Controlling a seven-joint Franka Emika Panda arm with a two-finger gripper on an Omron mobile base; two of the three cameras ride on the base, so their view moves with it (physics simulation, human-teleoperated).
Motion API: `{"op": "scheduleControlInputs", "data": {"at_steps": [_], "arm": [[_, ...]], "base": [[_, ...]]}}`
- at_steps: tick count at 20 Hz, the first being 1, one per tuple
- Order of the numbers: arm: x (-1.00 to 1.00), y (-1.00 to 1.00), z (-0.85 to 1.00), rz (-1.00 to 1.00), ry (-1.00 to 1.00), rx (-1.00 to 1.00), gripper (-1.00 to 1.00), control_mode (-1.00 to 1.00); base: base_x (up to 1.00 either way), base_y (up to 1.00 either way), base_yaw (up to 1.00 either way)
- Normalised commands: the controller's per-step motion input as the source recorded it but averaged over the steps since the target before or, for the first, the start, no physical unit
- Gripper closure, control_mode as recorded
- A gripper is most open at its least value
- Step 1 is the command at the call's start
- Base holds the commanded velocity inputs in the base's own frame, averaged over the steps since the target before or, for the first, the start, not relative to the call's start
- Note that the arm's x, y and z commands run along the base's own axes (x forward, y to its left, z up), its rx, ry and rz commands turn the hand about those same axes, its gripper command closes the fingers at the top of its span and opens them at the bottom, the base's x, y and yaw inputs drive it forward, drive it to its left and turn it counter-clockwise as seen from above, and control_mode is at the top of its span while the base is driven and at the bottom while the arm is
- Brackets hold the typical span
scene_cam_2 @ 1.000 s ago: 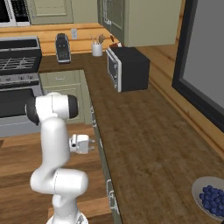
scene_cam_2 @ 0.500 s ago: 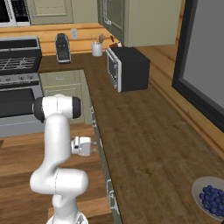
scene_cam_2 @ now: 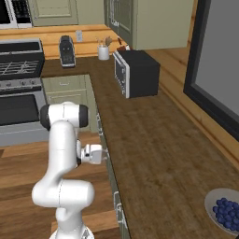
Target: Take a straw from the drawer in front and place it inside the glass cup on the dining counter.
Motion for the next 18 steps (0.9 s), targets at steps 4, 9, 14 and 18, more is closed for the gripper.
{"op": "scheduleControlInputs", "data": {"at_steps": [4,9,14,18], "arm": [[0.37,-0.04,-0.19,0.0,0.0,0.0,-1.0,-1.0],[0.11,0.0,-0.38,0.0,0.01,0.0,-1.0,-1.0],[0.12,0.0,-0.31,0.0,0.02,0.0,-1.0,-1.0],[0.25,0.0,-0.1,0.0,0.0,0.0,-1.0,-1.0]], "base": [[0.0,0.0,0.0],[0.0,0.0,0.0],[0.0,0.0,0.0],[0.0,0.0,0.0]]}}
